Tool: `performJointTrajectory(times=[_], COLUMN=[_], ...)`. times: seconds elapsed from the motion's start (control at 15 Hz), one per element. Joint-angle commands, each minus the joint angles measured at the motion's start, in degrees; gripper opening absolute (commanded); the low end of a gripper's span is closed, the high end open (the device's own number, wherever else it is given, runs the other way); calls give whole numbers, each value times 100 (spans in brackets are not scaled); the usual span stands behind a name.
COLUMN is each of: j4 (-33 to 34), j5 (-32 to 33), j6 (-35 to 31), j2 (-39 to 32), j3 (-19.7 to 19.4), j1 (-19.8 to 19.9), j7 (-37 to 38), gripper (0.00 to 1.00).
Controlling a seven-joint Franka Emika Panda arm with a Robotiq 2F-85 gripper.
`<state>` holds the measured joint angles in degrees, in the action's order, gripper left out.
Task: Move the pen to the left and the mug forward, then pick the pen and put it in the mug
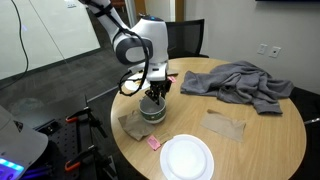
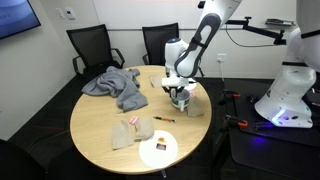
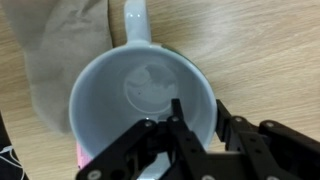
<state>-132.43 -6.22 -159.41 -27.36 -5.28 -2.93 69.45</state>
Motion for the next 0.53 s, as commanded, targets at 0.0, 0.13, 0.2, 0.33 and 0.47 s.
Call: performJointTrajectory(times=[0.0,0.13,0.2,0.33,0.47], j4=[137,208,242,288,324], j5=[-212,-224,-232,-197,-152], j6=[-108,-96,-81,-36,3], j2=[-122,-167,-183,-189,-175], j3=[3,-2,-3,-42,-96], j1=[26,21,20,-7,-39], j7=[-297,-322,-334,-312,-281], gripper=[5,0,0,2,2])
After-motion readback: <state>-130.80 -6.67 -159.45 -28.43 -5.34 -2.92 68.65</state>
